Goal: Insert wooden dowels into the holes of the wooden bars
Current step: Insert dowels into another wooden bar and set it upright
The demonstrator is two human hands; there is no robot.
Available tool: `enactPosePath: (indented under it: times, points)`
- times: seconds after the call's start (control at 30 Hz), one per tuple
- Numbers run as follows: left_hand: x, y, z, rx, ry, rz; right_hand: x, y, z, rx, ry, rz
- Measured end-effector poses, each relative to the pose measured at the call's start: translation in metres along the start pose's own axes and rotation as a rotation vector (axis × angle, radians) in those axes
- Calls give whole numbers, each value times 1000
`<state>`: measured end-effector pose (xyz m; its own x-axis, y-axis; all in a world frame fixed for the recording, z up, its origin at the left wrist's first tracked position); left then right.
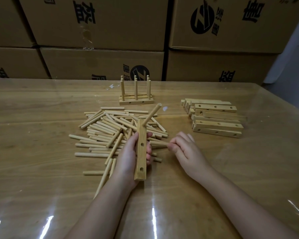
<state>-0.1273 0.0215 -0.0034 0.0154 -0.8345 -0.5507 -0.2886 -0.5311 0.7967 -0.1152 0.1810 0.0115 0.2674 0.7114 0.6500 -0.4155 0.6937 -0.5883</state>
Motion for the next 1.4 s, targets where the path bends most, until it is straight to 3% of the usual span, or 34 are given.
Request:
enactPosePath:
  times: [0.3, 0.67, 0.97, 1.4]
  points:
    - [-1, 1, -2, -7, -12, 44, -6, -1, -5, -8, -166, 43]
    - [-3, 4, -6, -44, 30, -6, -2, -8, -8, 35, -123, 33]
    - [-7, 5, -12, -92, 105, 65, -2, -26, -10, 119, -133, -49]
    - [-8, 6, -14, -117, 91, 166, -2, -36, -11, 160, -106, -146]
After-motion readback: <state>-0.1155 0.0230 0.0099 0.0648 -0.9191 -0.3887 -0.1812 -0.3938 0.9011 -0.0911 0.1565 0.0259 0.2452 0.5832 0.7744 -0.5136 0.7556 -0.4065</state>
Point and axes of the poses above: each hand's wrist, its own z-axis towards the middle knuckle, its own x-axis out of the back of the hand, y = z × x, the point moved 3 cm from there along z, towards the middle knuckle, and after that the axes turned 7 degrees about y, right-handed, at the moved point
